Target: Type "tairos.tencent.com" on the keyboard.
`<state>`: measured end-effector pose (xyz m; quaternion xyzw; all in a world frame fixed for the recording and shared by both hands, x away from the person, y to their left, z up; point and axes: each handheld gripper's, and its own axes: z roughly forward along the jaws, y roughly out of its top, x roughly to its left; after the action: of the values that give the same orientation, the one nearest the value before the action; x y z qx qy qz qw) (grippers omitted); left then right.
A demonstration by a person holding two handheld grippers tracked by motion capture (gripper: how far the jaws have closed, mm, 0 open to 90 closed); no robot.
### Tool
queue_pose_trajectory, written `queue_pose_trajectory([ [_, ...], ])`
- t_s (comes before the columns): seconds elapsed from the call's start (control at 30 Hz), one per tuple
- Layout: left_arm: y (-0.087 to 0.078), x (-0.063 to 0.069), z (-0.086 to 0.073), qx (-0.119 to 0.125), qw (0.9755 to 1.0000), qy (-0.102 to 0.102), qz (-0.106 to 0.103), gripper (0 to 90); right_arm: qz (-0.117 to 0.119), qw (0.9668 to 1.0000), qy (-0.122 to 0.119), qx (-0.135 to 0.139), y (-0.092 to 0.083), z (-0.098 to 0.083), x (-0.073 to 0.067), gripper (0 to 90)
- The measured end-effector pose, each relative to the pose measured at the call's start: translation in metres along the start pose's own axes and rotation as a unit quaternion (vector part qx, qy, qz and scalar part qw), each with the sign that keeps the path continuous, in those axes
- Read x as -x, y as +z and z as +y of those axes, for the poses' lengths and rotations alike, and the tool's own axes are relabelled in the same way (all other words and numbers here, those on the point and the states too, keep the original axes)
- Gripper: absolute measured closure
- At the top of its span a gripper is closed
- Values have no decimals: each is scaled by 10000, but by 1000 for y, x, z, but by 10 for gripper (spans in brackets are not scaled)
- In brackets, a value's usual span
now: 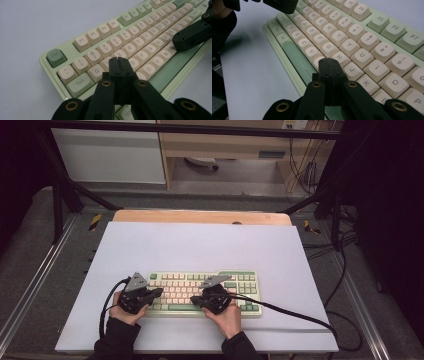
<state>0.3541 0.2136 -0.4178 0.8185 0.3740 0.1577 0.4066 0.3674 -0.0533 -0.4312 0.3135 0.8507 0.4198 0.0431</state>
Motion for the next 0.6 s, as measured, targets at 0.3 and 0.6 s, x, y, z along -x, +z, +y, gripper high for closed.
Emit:
queue_pose_trajectory([
  [0.3, 0, 0, 0, 4, 10000, 7, -1, 899, -33, 10000, -18, -22, 1, 0, -1, 900],
  [0.6, -1, 0, 0, 23, 10000, 13, 0, 899, -56, 10000, -57, 44, -10, 4, 0, 900],
])
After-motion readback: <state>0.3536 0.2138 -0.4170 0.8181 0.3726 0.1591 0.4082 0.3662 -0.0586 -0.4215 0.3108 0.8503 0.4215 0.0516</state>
